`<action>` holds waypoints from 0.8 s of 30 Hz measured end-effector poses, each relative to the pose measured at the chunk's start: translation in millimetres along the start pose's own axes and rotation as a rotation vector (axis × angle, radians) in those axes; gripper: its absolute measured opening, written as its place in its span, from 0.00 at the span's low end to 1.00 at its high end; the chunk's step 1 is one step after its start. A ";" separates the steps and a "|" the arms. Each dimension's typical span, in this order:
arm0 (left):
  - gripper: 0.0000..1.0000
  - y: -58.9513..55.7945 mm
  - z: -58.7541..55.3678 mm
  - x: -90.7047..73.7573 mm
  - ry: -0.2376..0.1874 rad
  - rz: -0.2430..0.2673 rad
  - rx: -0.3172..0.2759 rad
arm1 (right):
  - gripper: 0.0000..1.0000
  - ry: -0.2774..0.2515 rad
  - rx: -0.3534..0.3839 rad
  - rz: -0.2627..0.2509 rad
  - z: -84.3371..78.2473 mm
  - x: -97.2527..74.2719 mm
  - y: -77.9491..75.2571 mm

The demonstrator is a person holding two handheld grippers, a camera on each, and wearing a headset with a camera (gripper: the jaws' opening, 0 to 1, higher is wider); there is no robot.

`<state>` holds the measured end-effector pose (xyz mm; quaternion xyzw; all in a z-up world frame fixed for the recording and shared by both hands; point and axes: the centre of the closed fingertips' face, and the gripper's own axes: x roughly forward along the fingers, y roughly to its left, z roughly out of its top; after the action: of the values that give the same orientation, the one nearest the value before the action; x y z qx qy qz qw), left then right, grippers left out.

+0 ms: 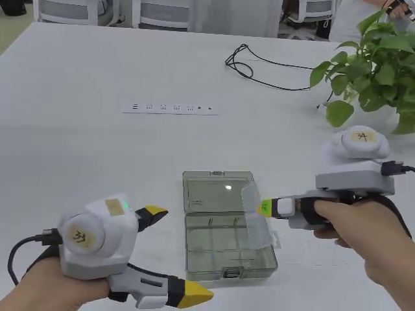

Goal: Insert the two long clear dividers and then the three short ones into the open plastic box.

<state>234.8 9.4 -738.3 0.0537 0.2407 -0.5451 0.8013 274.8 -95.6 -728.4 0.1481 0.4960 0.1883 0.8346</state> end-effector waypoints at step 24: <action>1.00 3.8 -2.3 1.7 -0.023 0.002 -0.030 | 0.06 0.130 0.081 -0.090 -23.6 40.0 -31.0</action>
<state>238.0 10.3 -741.7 0.0354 0.2396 -0.5411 0.8053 276.6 -103.2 -783.7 0.1468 0.5625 0.1394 0.8016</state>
